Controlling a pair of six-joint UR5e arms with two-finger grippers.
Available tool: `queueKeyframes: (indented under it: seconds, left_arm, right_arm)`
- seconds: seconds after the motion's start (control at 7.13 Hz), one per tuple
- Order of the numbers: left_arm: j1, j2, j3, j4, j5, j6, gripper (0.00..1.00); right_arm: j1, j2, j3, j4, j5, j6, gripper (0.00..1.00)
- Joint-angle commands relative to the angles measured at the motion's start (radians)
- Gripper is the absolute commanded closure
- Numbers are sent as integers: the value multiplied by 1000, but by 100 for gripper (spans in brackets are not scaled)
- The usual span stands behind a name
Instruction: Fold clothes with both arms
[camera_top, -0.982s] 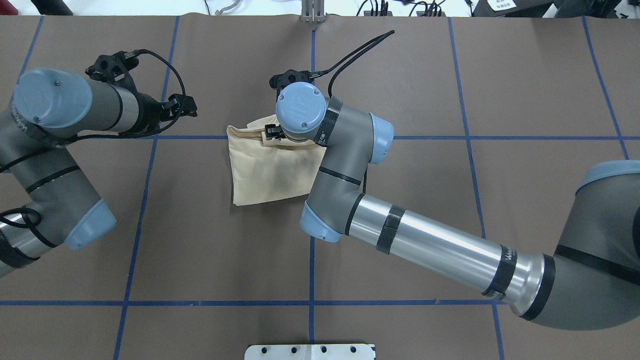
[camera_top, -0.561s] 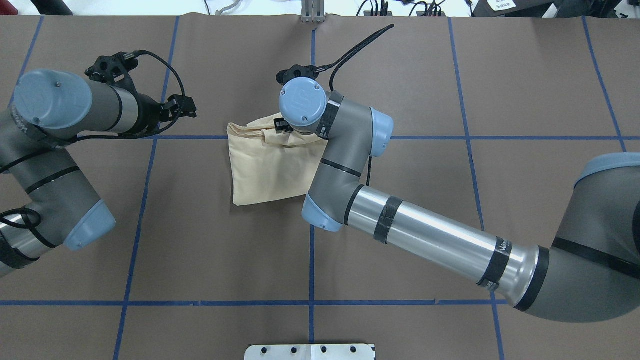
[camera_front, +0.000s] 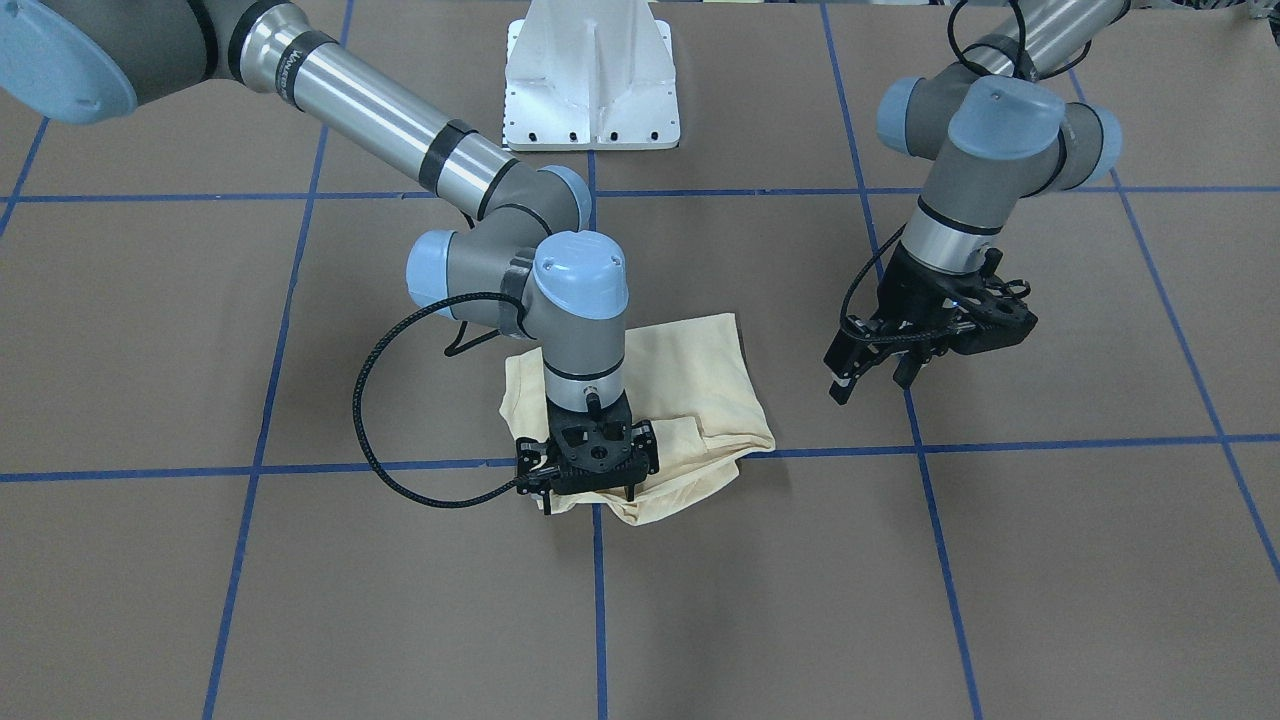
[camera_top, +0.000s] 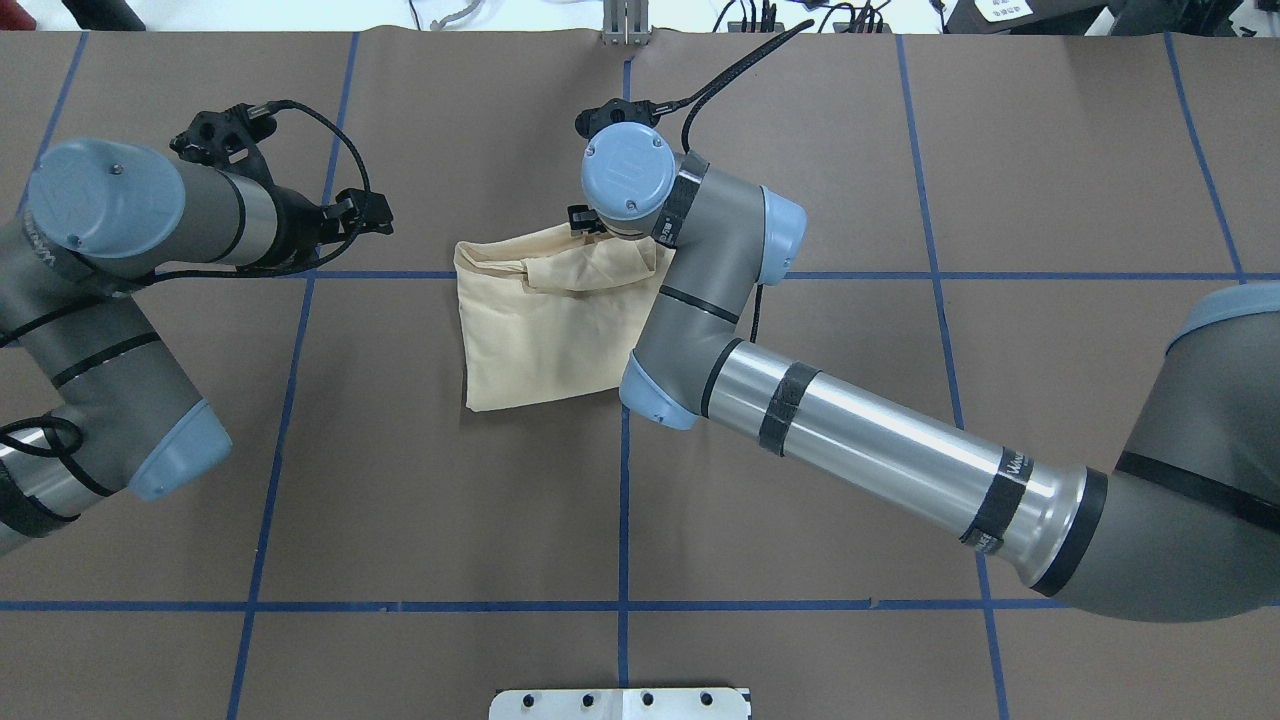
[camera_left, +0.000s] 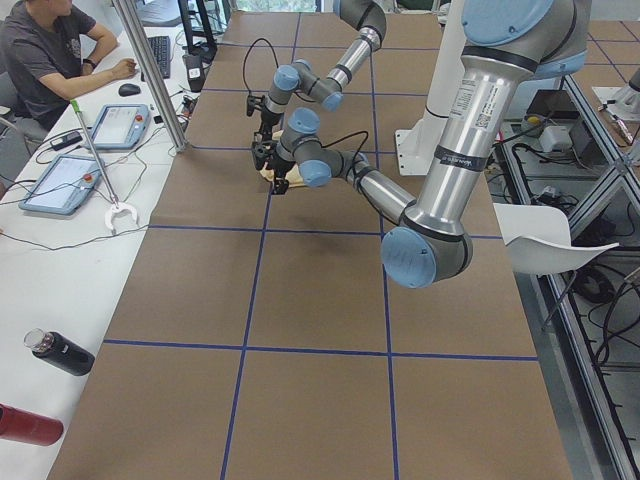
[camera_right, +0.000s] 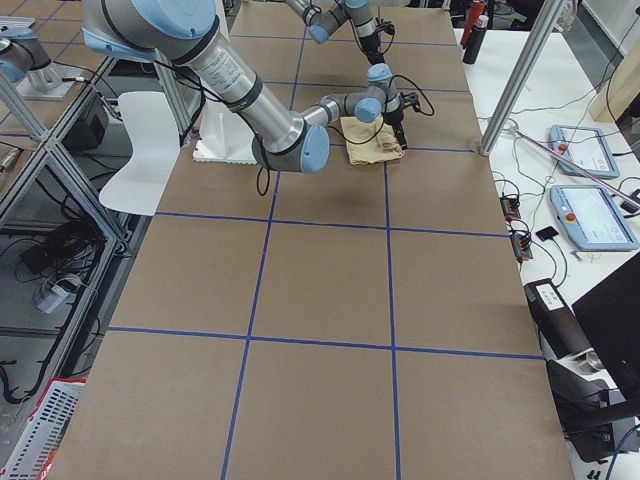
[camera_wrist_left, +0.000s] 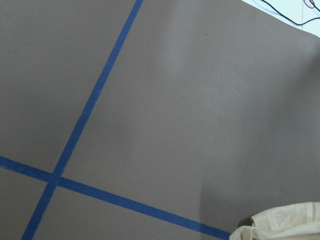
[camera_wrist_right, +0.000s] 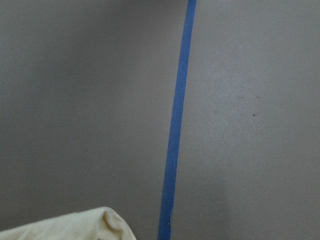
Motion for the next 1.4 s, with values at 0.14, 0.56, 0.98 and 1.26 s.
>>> queueKeyframes:
  seconds: [0.14, 0.56, 0.98, 1.26]
  left_arm:
    - [-26, -1, -3, -2, -6, 65, 0]
    - [-89, 72, -96, -5, -59, 214, 0]
    - [-222, 166, -127, -12, -176, 511, 0]
    - [-302, 171, -132, -34, -244, 518, 0]
  right_arm:
    - [60, 2, -2, 5, 29, 1, 0]
    - [232, -156, 163, -15, 258, -72, 0]
    - [426, -356, 395, -189, 469, -245, 0]
    - [538, -506, 524, -201, 546, -405, 0]
